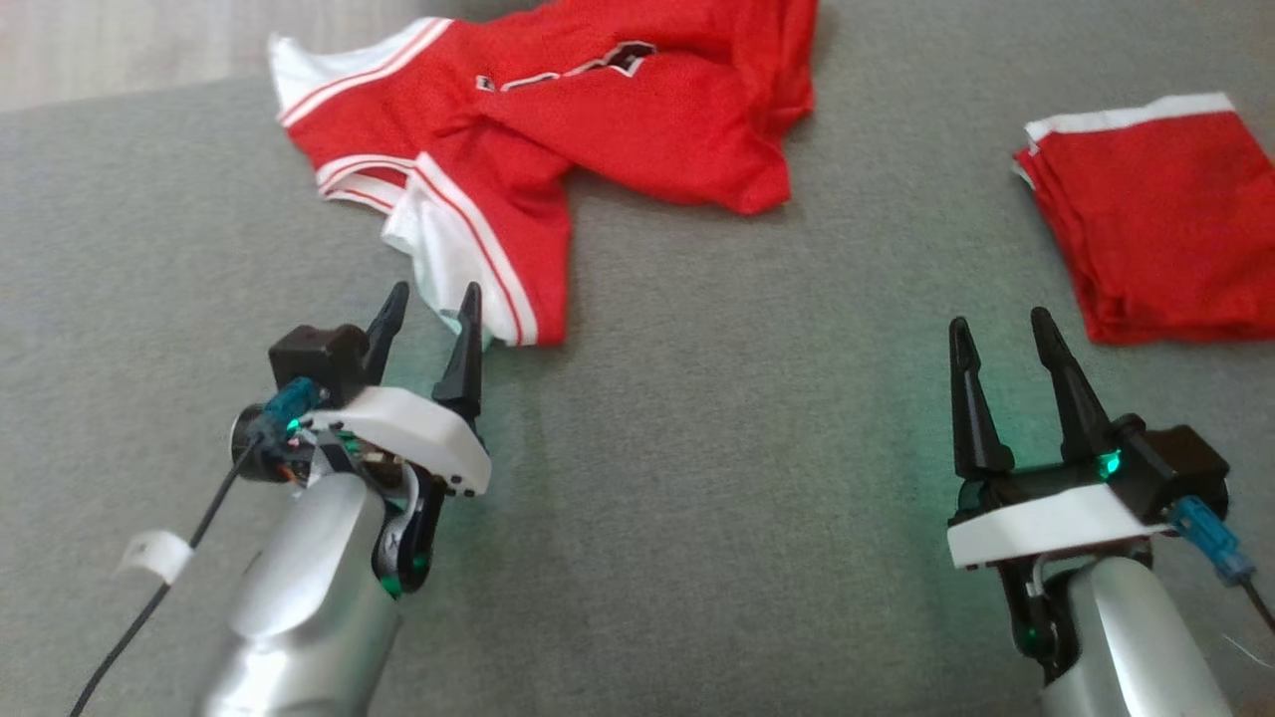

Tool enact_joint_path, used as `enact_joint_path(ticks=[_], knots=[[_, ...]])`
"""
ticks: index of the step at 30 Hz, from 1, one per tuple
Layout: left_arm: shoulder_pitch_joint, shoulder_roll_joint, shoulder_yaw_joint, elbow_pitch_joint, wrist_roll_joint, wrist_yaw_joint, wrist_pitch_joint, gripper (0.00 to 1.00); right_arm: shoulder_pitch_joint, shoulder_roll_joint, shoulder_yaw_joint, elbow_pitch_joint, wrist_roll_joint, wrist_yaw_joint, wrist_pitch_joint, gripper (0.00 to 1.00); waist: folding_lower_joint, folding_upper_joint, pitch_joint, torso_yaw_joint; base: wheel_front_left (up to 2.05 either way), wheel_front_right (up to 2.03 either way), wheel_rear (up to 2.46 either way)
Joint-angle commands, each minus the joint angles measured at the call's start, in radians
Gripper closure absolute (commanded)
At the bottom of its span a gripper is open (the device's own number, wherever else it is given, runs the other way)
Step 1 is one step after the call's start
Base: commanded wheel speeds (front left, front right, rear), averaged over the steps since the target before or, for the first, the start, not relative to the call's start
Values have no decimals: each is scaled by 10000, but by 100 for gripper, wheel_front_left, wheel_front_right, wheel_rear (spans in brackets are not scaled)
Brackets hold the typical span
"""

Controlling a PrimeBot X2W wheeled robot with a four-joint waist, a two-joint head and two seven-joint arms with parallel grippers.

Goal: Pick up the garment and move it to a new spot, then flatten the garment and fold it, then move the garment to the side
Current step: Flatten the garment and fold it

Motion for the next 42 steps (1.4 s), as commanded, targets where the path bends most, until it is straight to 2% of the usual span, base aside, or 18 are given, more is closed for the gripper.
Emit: enact_joint_path(ticks=[1,8,9,10,18,25,30,33,36,38,39,40,41,42], knots=[[-511,176,317,-142,-54,92,66,0,-371,-28,273,-294,67,-9,-105,0,-1,0,159,-211,0,0,0],[-1042,310,456,596,-245,156,451,0,-439,-28,390,-270,276,-9,-105,0,-1,0,371,-725,0,0,0],[-1089,355,431,654,-210,143,441,64,-429,-28,400,-266,292,-9,-105,0,-1,0,366,-761,0,0,0],[-1140,412,392,689,-148,120,393,100,-417,-28,410,-261,304,-9,-105,0,-1,0,355,-790,0,0,0],[-1776,1313,3,316,1188,445,-1188,100,-329,-28,402,-170,377,-9,-105,0,-1,0,1,-722,0,0,0],[-2466,2546,-1316,-949,3129,-149,-1691,100,-274,-28,405,-97,341,-9,-105,0,-1,0,-343,-310,0,0,0],[-2510,3727,-3196,-2406,5152,-920,-1814,100,-261,-28,315,-51,340,-9,-105,0,-1,0,-437,-28,0,0,0],[-2276,4325,-4412,-3118,6008,-1171,-1837,100,-249,-28,250,4,338,-9,-105,0,-1,0,-440,139,0,0,0],[-2050,4798,-5526,-3239,6483,-1279,-1801,100,-238,-28,216,94,326,-9,-105,0,-1,0,-414,270,0,0,0],[-1957,4989,-6218,-3191,6660,-1306,-1793,78,-263,-28,233,146,302,-9,-105,0,-1,0,-392,329,0,0,0],[-1957,4989,-6218,-3191,6660,-1306,-1793,78,-263,-28,233,146,302,-9,-105,0,-1,0,-392,329,0,0,0],[-1928,5073,-6563,-3103,6722,-1312,-1782,84,-279,-28,233,162,296,-9,-105,0,-1,0,-389,352,0,0,0],[-1911,5127,-6907,-2997,6730,-1315,-1759,94,-292,-28,227,175,287,-9,-105,0,-1,0,-391,380,0,0,0],[-1904,5146,-7180,-2889,6670,-1317,-1741,93,-304,-28,218,188,277,-9,-105,0,-1,0,-397,409,0,0,0]])
